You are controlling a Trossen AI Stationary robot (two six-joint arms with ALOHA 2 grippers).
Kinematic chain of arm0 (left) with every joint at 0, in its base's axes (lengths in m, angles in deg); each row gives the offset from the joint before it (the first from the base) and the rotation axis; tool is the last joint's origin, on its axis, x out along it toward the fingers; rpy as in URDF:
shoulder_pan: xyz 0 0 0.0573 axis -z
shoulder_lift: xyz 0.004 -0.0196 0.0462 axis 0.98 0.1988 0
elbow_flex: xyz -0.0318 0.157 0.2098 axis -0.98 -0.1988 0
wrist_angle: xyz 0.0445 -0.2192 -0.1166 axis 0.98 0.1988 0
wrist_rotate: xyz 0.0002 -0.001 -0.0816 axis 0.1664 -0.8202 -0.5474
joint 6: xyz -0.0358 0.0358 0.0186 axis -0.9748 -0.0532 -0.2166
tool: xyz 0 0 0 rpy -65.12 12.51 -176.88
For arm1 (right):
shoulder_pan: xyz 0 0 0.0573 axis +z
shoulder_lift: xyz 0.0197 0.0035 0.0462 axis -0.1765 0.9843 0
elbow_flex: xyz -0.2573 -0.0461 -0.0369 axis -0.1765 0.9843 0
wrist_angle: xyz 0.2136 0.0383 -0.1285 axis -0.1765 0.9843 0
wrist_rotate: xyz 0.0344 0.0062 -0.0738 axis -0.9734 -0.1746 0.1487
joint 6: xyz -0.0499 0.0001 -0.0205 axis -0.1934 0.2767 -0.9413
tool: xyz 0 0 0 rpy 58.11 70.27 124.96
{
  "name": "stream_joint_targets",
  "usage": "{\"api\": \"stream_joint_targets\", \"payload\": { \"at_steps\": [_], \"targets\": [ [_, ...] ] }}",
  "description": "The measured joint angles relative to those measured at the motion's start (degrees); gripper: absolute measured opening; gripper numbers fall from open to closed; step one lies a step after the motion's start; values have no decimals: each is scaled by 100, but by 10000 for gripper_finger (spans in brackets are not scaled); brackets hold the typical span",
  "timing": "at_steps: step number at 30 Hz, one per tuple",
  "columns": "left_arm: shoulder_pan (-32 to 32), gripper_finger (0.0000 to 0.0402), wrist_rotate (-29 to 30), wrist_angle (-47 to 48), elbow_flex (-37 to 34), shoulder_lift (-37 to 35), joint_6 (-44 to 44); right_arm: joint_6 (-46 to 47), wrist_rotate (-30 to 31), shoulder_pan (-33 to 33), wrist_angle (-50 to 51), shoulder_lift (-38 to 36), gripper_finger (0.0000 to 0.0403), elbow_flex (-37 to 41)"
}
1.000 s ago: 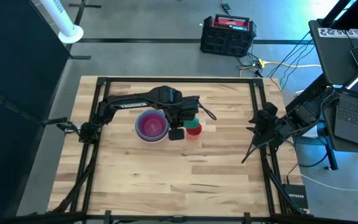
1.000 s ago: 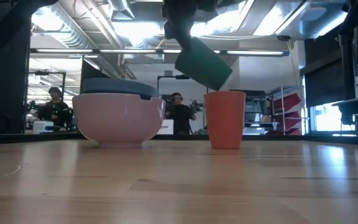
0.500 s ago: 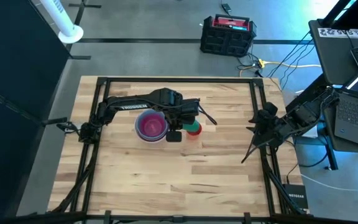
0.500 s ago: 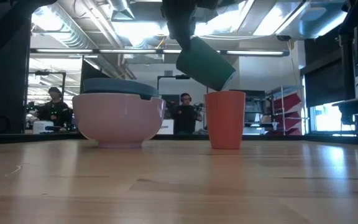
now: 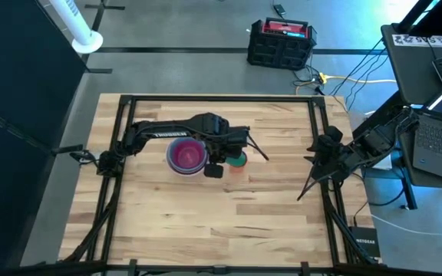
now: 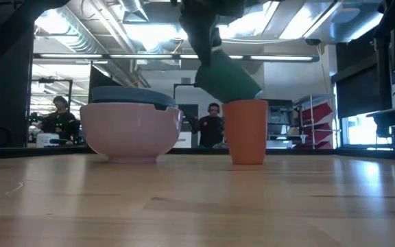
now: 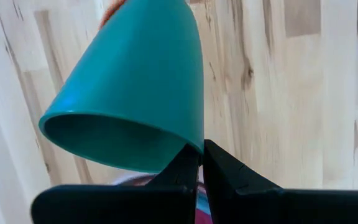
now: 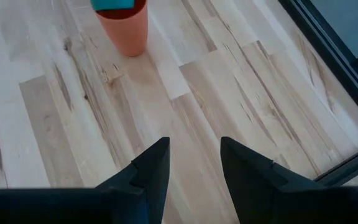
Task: Nest bowls inside each other
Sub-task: Stack the green cup on top of the orange cup
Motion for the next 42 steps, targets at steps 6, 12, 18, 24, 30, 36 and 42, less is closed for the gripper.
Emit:
{"api": "stream_joint_targets", "payload": {
  "at_steps": [6, 12, 18, 24, 30, 36, 42],
  "targets": [
    [-1, 0, 0, 20, 0, 9, 55, 0, 0, 0, 5, -1, 131, 0],
    [-15, 0, 0, 42, 1, 9, 82, -2, 0, 0, 13, 0, 131, 0],
    [-23, 0, 0, 66, 2, 9, 107, -4, 0, 0, 21, 1, 131, 0],
    [-79, 0, 0, 86, 2, 9, 107, -4, 0, 0, 22, 2, 131, 0],
    [-94, 0, 0, 241, 4, 9, 141, -4, 0, 0, 22, 2, 131, 0],
    [-94, 0, 0, 230, 4, 9, 202, -22, 2, 0, 23, 1, 131, 0],
    [-93, 18, 0, 227, 4, 9, 234, -25, 22, 0, 23, 0, 131, 0]
  ]
}}
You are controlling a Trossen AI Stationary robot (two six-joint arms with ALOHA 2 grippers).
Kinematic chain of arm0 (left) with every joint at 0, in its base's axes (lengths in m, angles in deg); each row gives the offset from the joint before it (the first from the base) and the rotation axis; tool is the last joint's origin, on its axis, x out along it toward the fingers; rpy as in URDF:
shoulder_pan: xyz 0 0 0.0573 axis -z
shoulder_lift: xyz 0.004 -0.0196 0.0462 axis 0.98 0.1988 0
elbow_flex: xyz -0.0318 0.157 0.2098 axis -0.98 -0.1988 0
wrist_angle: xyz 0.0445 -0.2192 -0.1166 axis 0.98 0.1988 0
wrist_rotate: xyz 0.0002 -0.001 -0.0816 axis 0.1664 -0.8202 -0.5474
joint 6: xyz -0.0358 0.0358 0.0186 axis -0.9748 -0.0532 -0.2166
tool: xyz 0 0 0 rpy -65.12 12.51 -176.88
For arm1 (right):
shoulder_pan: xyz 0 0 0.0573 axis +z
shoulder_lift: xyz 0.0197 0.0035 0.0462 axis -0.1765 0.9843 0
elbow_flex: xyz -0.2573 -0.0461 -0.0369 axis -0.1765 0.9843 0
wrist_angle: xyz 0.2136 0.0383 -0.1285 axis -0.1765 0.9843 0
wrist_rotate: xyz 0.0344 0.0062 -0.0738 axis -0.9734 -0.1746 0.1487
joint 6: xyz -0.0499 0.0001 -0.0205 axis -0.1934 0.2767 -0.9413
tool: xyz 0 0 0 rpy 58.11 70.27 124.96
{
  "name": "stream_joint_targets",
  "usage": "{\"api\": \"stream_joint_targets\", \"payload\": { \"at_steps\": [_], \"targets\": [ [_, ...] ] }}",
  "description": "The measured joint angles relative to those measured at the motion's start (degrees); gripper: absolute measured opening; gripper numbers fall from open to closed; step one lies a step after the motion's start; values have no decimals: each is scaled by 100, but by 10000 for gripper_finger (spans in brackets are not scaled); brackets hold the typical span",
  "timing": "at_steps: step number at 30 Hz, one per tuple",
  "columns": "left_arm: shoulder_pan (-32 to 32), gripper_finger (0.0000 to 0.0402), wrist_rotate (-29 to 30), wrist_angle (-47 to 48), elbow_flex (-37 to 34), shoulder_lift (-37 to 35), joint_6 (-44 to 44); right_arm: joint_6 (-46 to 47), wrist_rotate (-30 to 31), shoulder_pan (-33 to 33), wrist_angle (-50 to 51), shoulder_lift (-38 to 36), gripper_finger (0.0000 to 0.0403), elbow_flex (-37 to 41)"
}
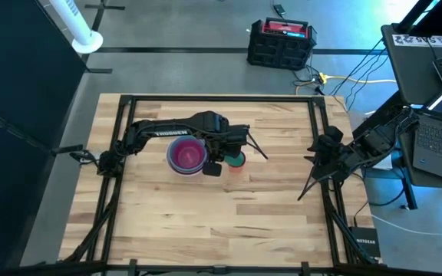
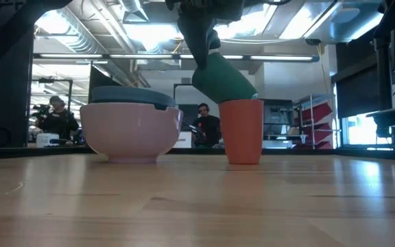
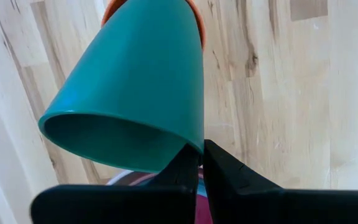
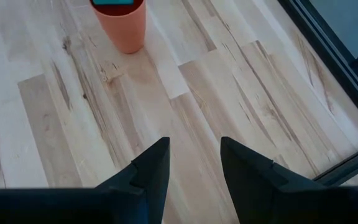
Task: Nest bowls inside each other
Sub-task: Stack the green cup on top of the orange cup, then return to Home Position
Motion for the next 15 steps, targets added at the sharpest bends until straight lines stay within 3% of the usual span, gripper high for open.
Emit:
{"api": "stream_joint_targets", "payload": {
  "at_steps": [15],
  "targets": [
    [-1, 69, 0, -30, 0, 0, 56, -6, 82, 0, 1, -1, 131, 0]
  ]
}}
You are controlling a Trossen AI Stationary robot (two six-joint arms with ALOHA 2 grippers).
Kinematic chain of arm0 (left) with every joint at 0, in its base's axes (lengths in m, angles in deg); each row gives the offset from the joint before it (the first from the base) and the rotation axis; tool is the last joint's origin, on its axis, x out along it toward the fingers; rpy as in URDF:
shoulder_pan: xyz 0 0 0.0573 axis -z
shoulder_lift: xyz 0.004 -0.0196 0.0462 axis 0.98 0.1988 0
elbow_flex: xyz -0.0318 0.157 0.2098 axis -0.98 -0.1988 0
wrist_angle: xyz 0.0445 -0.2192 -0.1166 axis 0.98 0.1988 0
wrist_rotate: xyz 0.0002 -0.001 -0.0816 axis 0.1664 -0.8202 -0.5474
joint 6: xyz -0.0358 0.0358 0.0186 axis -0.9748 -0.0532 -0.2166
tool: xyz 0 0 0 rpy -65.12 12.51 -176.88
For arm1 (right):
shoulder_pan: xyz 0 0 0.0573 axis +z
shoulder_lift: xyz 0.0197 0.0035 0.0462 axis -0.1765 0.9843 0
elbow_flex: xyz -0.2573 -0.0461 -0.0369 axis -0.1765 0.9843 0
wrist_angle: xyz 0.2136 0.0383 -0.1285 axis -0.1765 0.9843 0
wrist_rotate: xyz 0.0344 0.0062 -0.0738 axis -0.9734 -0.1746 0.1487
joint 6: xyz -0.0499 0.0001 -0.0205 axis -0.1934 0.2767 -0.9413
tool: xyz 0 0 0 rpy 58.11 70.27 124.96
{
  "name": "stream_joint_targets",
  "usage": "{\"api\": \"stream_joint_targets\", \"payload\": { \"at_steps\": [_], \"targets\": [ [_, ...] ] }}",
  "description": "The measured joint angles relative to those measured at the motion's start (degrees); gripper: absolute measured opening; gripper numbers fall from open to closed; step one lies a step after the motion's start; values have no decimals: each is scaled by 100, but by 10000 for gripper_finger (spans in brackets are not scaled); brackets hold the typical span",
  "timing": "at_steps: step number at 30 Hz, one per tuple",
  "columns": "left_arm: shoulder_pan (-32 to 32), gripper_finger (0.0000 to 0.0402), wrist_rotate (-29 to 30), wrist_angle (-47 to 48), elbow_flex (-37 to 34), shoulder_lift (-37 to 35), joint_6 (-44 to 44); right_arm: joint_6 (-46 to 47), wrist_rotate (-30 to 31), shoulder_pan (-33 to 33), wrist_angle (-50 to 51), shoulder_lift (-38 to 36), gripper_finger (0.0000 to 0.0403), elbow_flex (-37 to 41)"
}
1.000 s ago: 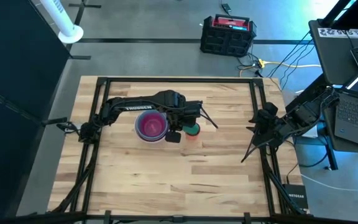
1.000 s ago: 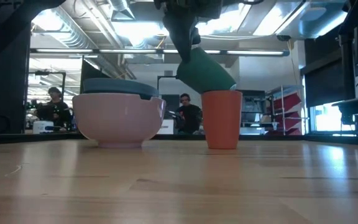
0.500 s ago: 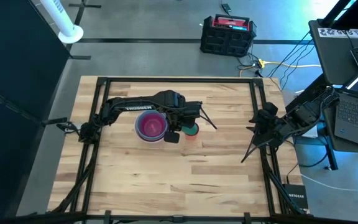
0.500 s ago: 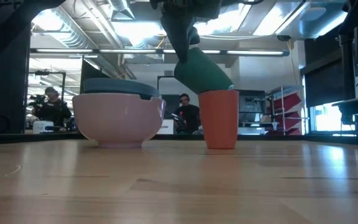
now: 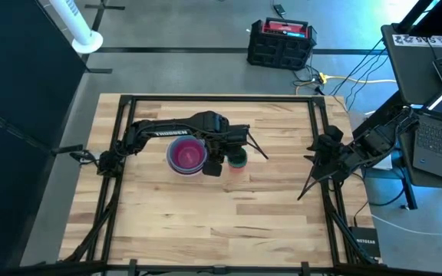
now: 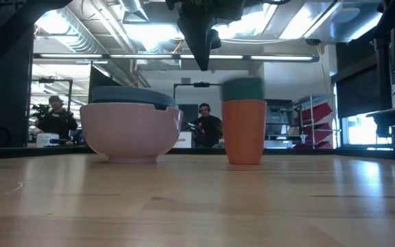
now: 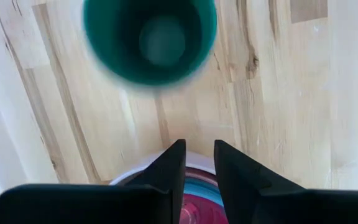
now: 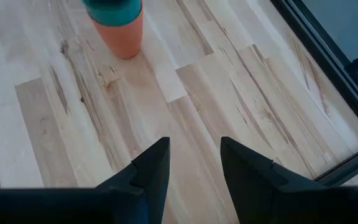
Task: Nest bowls inside each other
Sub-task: Return to Home Position
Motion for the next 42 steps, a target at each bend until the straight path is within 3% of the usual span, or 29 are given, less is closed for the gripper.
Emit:
{"api": "stream_joint_targets", "payload": {
  "at_steps": [9, 22, 24, 27, 30, 37, 39, 42],
  "targets": [
    [-4, 70, 2, -33, 4, 0, -3, -15, 5, 0, -11, 0, 131, 0],
    [449, 2, -432, -1173, 9, -812, -759, -1208, 260, 2, -1558, -92, 53, 10],
    [480, 1, -754, -1621, 11, -1012, -834, -1668, 261, 0, -2210, -198, 15, 97],
    [533, 0, -1127, -2037, 11, -1197, -783, -2249, 263, -6, -3380, -384, 4, 357],
    [554, 0, -1511, -2119, 11, -1299, -629, -2665, 229, -176, -4667, -580, 1, 724],
    [473, 0, -2819, -2315, -18, -1485, 12, -3621, -577, -1044, -8062, -721, 0, 1728],
    [376, 0, -3162, -2318, -193, -1624, 232, -3712, -846, -1406, -8896, -655, 0, 1996],
    [198, 0, -3413, -2839, -858, -2002, 153, -3712, -1015, -1608, -9355, -595, 0, 2234]
  ]
}}
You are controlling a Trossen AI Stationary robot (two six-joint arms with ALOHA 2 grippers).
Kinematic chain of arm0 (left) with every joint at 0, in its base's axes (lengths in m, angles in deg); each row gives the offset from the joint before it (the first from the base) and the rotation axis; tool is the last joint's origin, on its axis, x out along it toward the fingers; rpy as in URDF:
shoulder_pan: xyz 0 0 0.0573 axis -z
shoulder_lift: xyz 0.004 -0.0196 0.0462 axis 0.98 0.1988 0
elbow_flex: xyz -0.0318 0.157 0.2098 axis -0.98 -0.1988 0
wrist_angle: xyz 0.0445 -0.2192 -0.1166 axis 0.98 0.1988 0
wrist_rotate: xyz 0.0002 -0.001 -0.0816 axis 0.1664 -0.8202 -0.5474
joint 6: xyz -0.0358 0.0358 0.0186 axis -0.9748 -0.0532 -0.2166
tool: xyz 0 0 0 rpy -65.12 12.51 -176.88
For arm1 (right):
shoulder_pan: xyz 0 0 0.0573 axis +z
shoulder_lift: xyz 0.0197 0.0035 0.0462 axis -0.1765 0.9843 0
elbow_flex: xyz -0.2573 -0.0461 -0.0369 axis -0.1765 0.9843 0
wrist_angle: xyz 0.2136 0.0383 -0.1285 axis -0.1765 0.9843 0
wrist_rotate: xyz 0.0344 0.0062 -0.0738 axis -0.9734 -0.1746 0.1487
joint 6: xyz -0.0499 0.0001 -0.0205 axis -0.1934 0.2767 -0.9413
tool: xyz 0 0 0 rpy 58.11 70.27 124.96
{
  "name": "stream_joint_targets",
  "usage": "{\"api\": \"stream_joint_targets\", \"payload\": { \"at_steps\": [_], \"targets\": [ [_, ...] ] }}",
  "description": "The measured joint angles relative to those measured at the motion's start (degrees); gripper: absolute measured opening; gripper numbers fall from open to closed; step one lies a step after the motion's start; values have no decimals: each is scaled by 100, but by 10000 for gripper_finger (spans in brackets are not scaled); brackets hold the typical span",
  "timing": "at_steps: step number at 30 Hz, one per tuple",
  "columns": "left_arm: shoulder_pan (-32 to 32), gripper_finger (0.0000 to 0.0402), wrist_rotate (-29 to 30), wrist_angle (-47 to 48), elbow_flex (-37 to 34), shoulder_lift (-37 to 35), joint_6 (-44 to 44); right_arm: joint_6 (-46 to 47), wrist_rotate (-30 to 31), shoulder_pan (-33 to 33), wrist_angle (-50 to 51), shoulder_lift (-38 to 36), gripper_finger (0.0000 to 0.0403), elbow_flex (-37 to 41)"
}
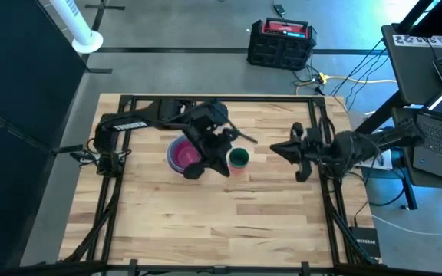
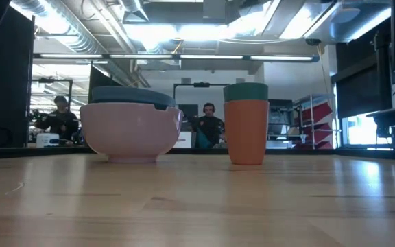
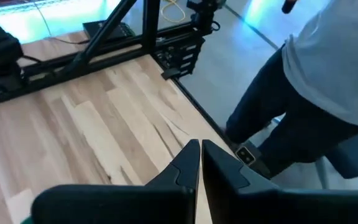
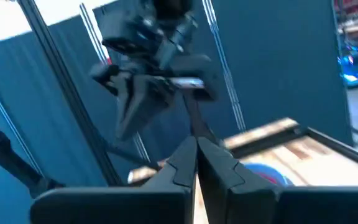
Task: Nest bowls inside each other
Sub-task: Return to Home Position
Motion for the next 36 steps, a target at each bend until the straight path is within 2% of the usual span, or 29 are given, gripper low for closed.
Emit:
{"api": "stream_joint_targets", "payload": {
  "at_steps": [10, 15, 21, 24, 28, 36],
  "targets": [
    [-552, 0, -573, -2189, -2582, -1477, -710, 22, -535, -643, -1459, 187, 0, 785],
    [-572, 0, 404, -4016, -4306, -2615, -1708, 142, -445, -648, -1447, -32, 0, 998],
    [-398, 0, 1803, -4977, -5778, -3769, -2346, 155, -198, -646, -1394, -427, 0, 1206],
    [-304, 0, 2264, -5435, -6546, -4359, -2618, 306, -193, -645, -1390, -619, 0, 1322],
    [-266, 0, 2490, -6227, -7599, -5111, -3036, 512, -187, -645, -1251, -750, 0, 1397],
    [-266, 0, 2675, -7689, -9228, -6356, -3428, 778, -143, -645, -1139, -784, 0, 1399]
  ]
}}
